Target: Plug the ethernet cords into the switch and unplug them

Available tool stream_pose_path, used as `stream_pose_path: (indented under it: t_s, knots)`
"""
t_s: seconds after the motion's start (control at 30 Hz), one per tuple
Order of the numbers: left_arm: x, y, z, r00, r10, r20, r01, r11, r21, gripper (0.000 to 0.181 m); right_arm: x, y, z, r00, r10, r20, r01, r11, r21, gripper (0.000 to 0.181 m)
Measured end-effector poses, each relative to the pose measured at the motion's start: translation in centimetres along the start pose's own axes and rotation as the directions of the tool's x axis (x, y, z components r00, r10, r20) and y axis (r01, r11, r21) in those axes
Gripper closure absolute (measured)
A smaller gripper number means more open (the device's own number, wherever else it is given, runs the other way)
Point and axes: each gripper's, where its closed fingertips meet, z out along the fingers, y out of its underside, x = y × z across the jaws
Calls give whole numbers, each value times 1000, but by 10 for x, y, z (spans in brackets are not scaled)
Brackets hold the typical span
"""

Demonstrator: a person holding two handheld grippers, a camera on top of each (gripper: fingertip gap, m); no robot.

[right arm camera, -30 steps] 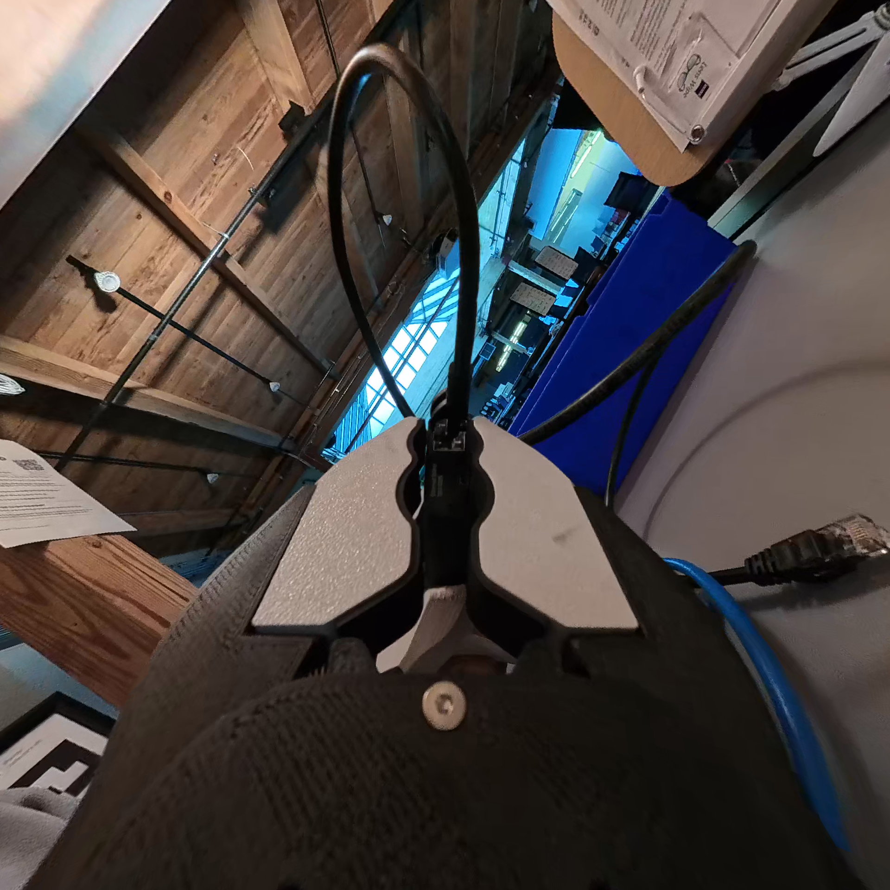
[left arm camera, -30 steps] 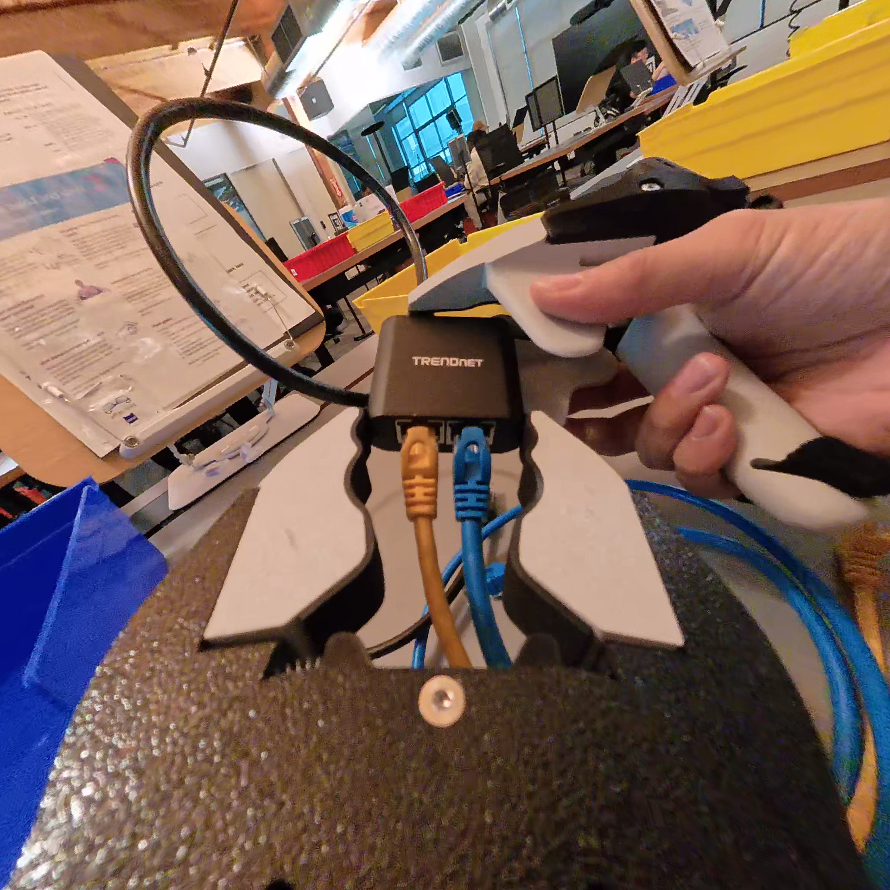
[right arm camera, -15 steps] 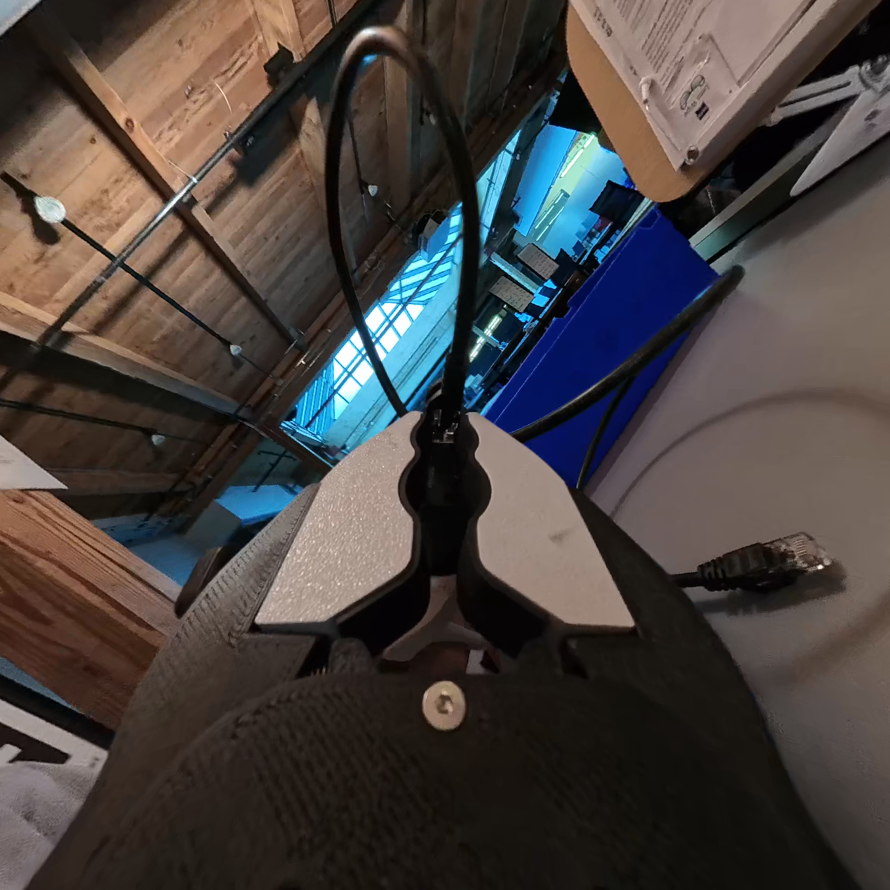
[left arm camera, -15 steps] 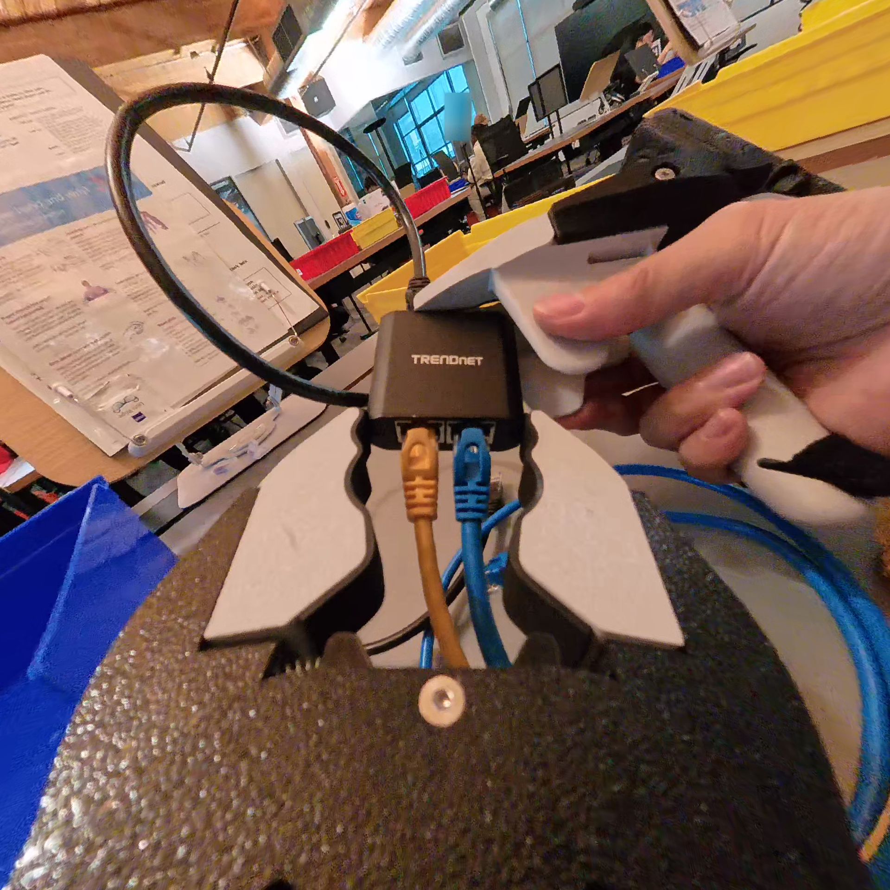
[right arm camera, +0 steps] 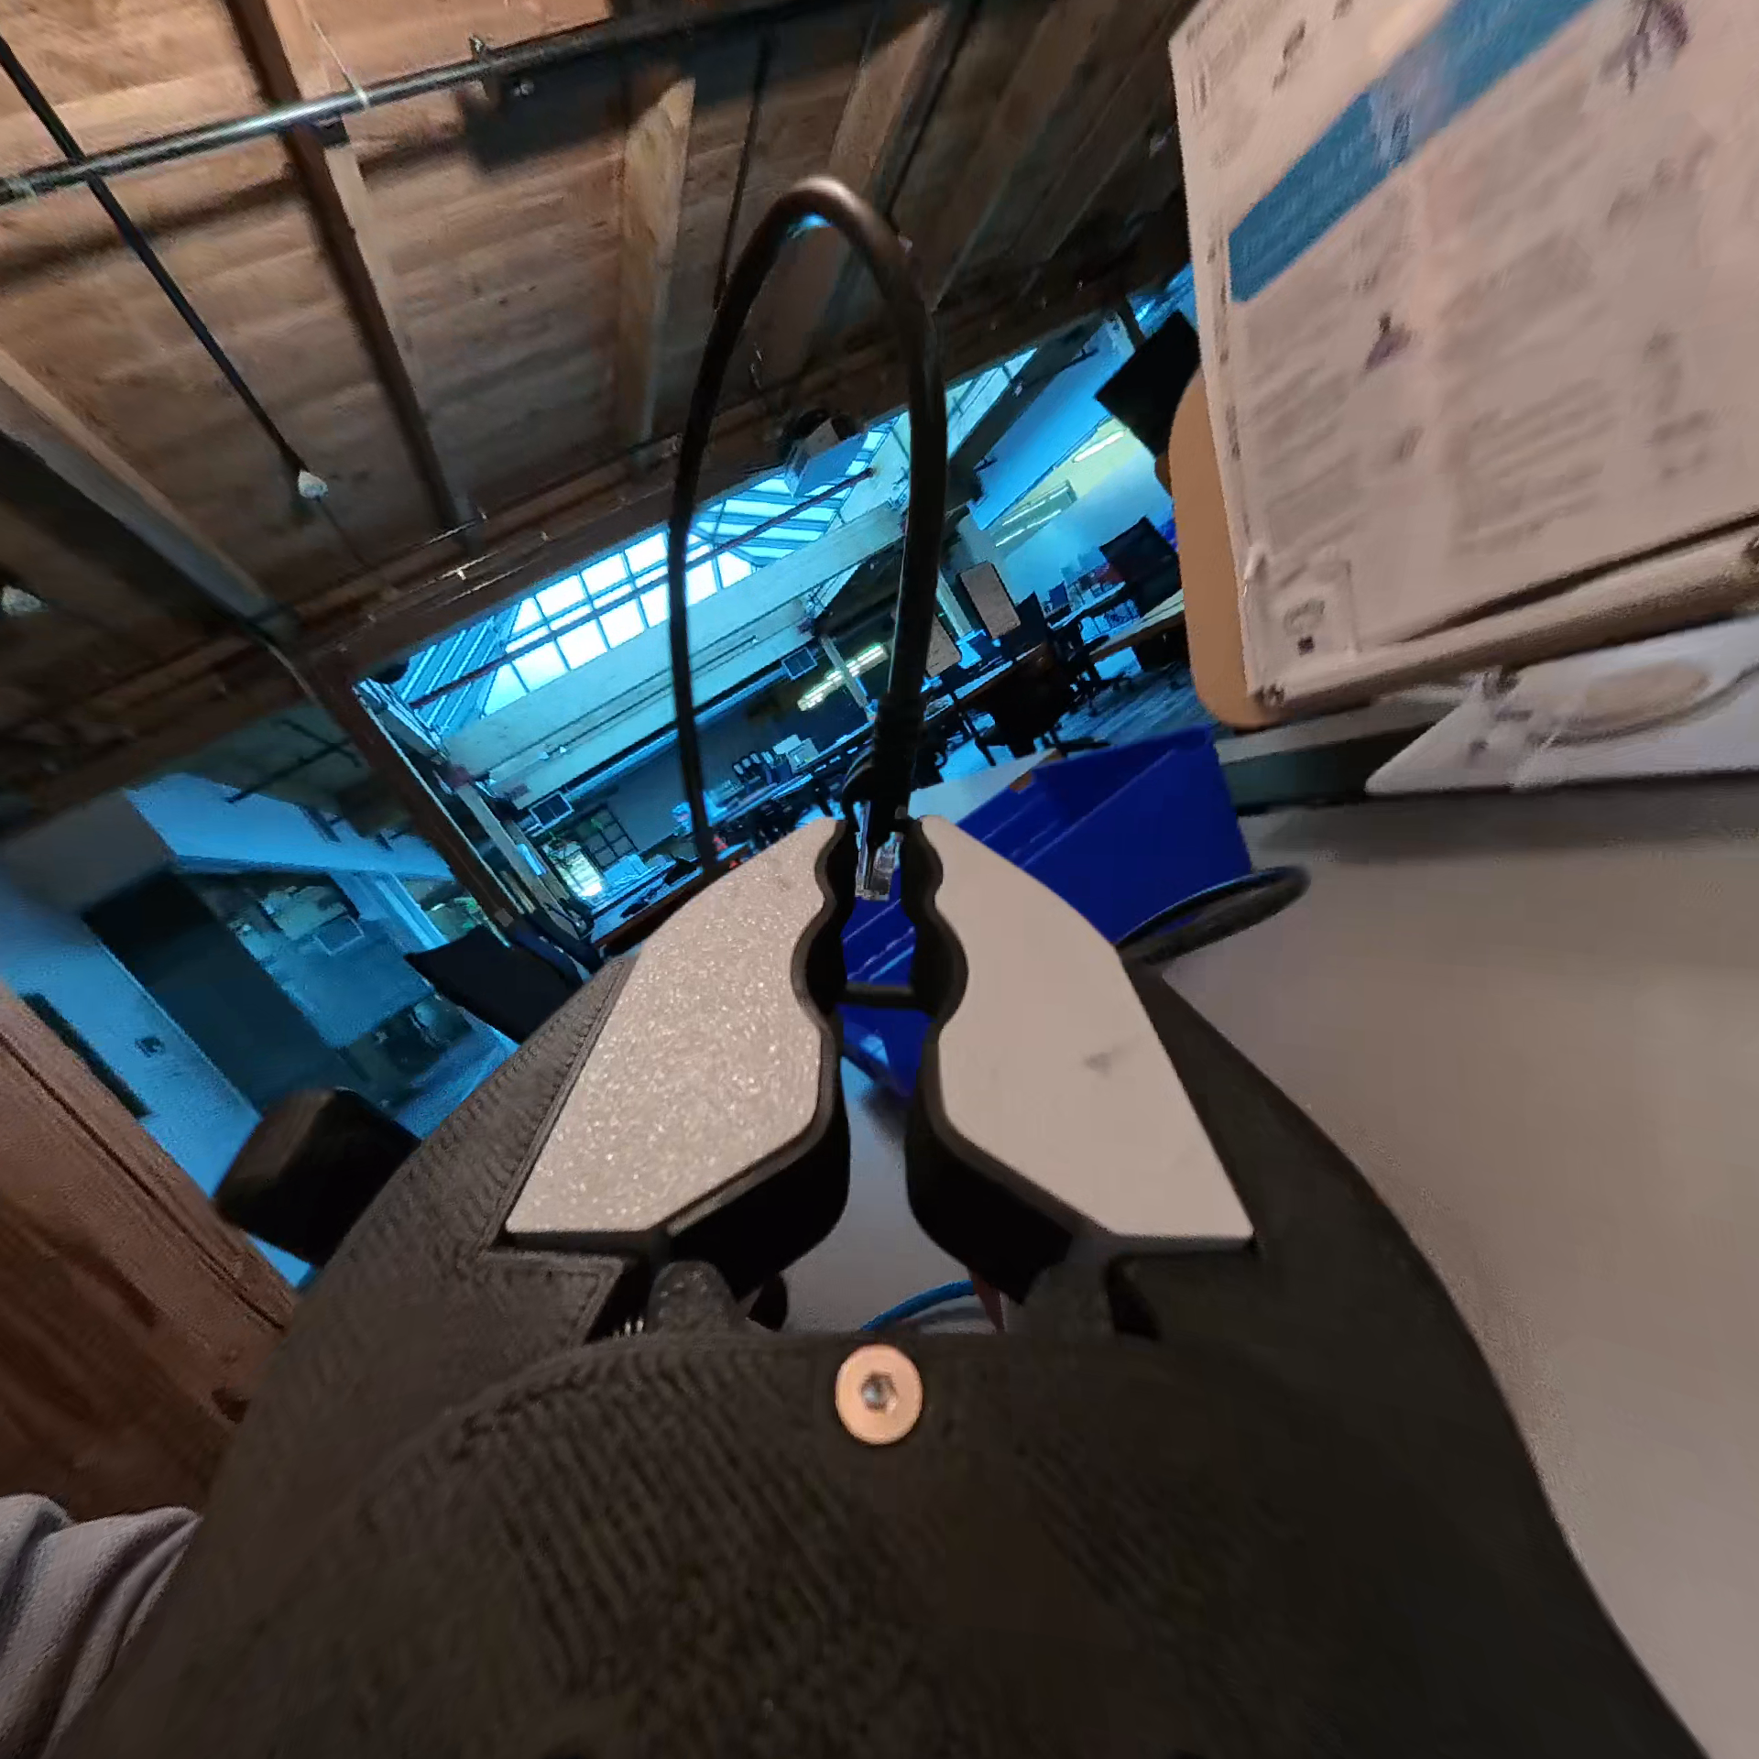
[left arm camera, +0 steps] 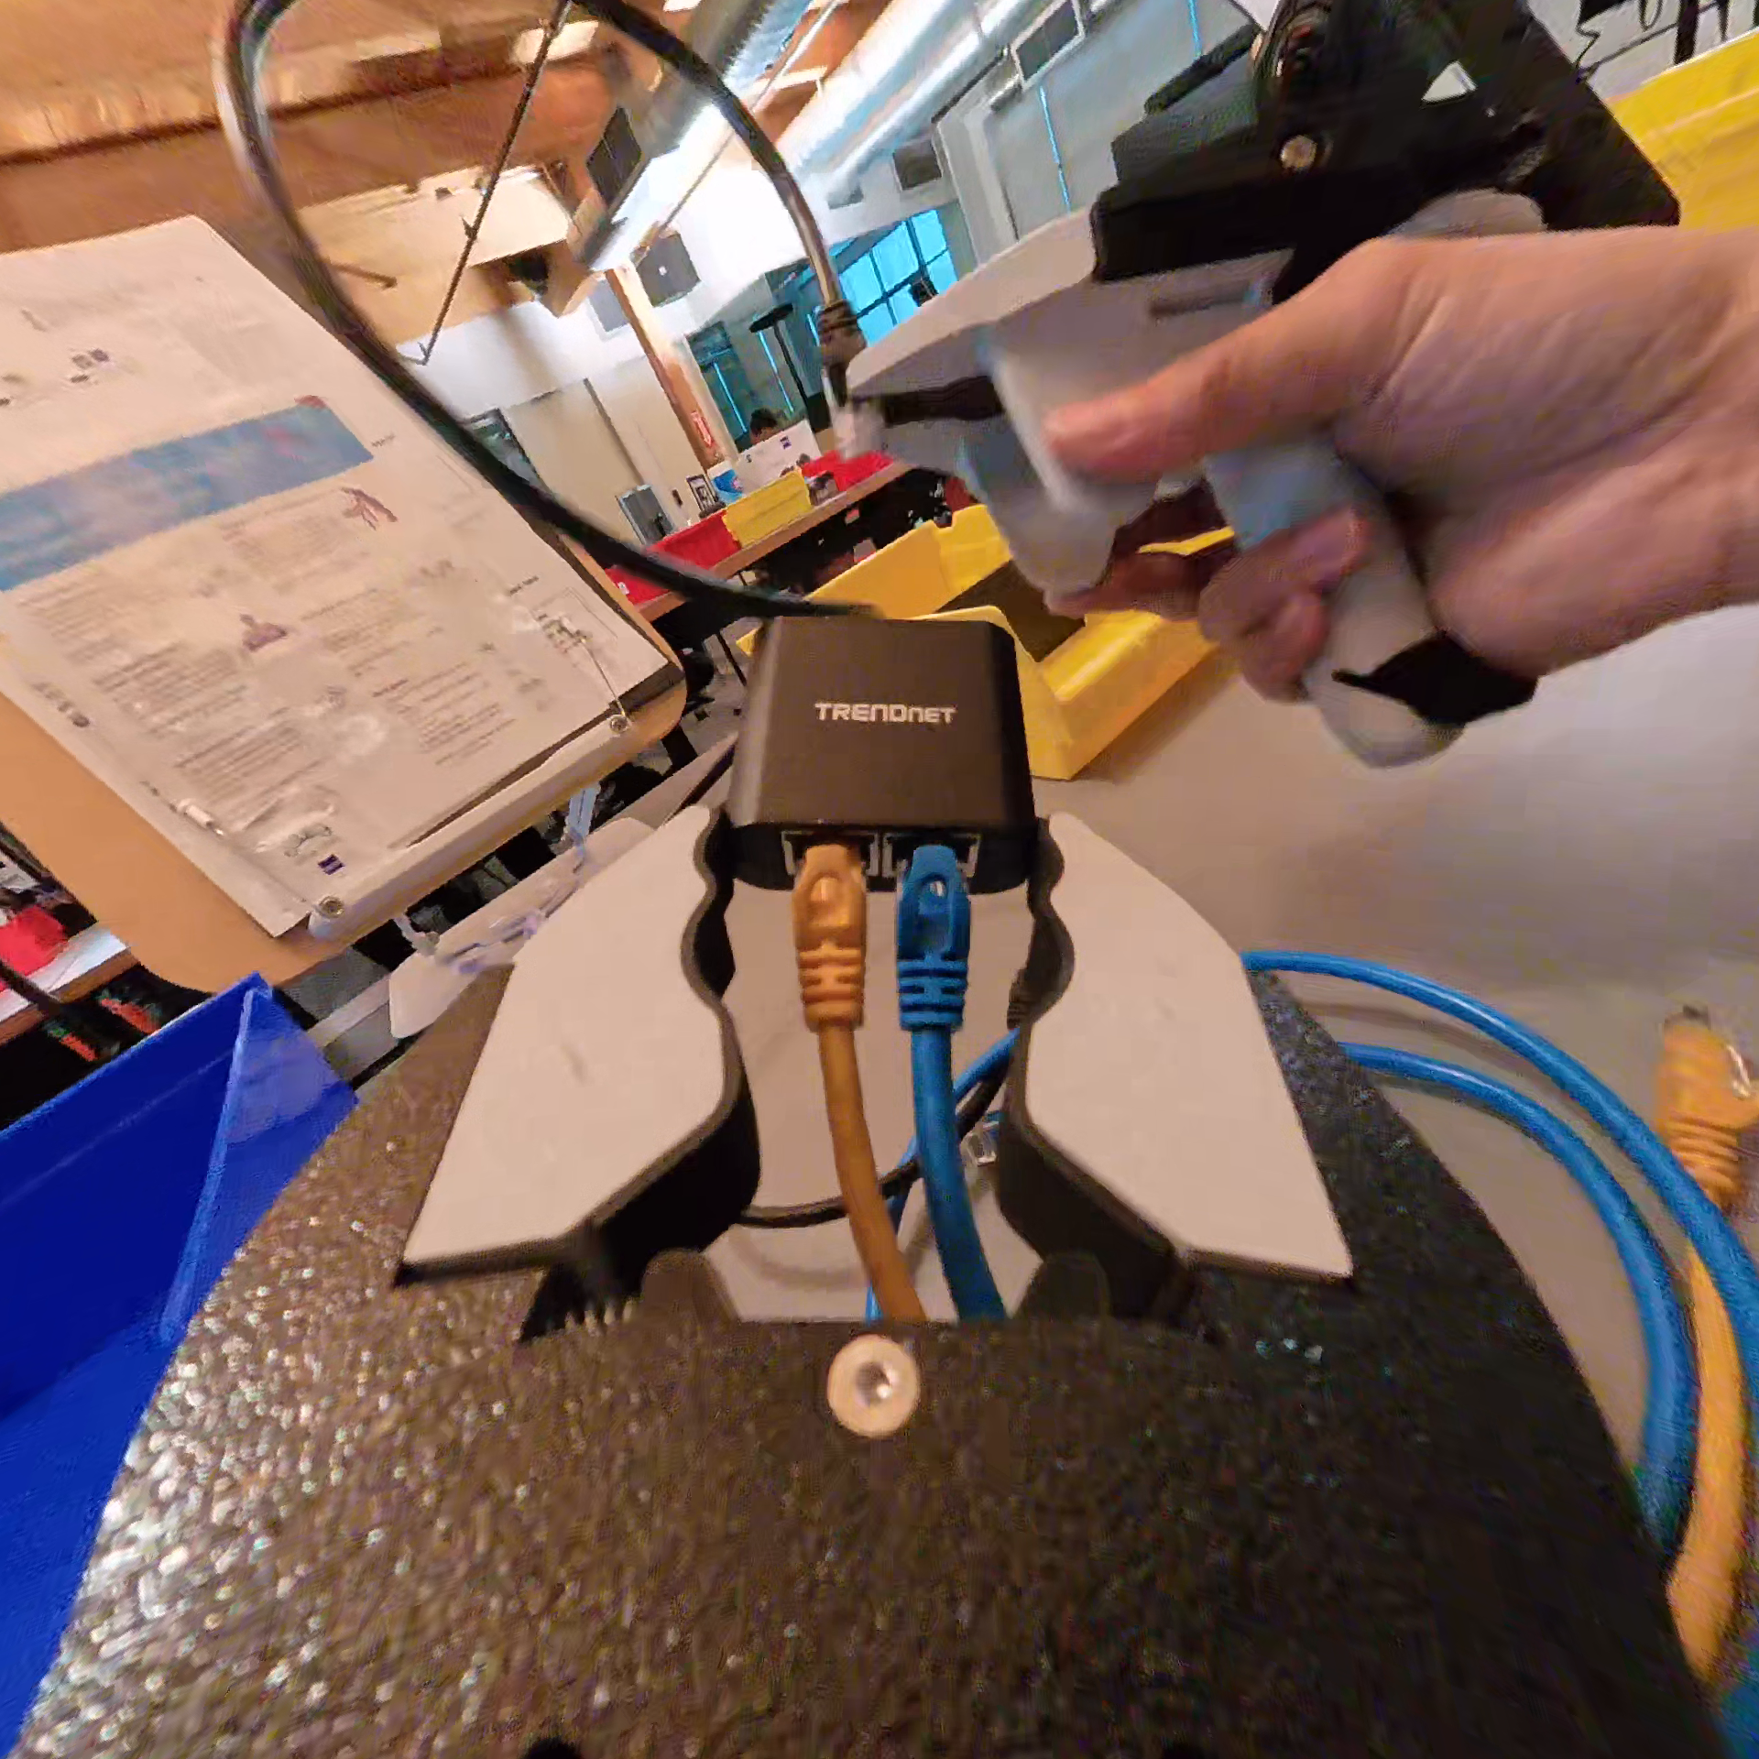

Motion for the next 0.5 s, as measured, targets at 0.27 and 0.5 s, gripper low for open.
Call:
stream_pose_path:
  t_s: [0.27,0.5]
  knots:
    - [-36,-12,-23,987,-162,-7,162,981,111,122,-51,-133,-25,976,-188,114,177,979,96,171]
    - [-45,-86,-66,836,-380,-395,522,771,365,122,-28,-173,-14,929,-369,-22,368,928,-57,171]
